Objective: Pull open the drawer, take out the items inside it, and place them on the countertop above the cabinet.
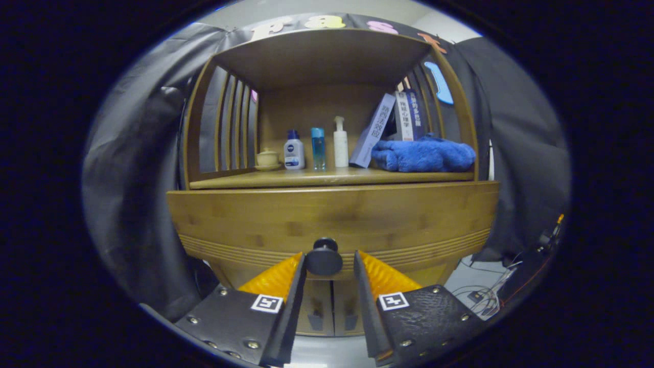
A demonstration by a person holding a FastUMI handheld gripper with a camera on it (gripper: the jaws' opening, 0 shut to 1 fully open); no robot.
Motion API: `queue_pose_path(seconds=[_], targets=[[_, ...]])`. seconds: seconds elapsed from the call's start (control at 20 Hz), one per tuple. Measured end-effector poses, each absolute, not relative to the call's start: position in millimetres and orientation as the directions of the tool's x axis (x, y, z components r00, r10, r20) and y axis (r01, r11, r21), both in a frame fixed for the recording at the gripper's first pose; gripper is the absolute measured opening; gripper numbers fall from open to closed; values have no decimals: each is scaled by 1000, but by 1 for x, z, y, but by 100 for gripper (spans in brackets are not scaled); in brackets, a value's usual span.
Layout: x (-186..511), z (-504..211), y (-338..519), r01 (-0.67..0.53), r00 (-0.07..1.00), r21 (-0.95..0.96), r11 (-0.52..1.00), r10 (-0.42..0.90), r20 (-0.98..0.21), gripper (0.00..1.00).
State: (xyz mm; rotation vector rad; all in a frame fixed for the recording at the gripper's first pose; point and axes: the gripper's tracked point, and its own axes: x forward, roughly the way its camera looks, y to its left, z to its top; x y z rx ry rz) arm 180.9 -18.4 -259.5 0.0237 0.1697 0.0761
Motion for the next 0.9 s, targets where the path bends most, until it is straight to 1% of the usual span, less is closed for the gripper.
queue_pose_path(seconds=[0.05,0.2,0.25,0.4,0.6,0.65,0.75,0.9], targets=[[196,-266,-21,-51,977,19,999,54,-208,49],[195,-268,-20,-19,983,6,1000,20,-180,36],[189,-266,-20,-10,982,1,1000,10,-189,29],[165,-269,-20,-24,979,25,999,29,-200,29],[104,-277,-23,-48,977,24,999,52,-209,28],[91,-274,-23,-46,981,33,998,52,-188,28],[70,-277,-25,-47,976,75,996,62,-211,28],[53,-280,-24,-68,969,65,996,81,-231,28]])
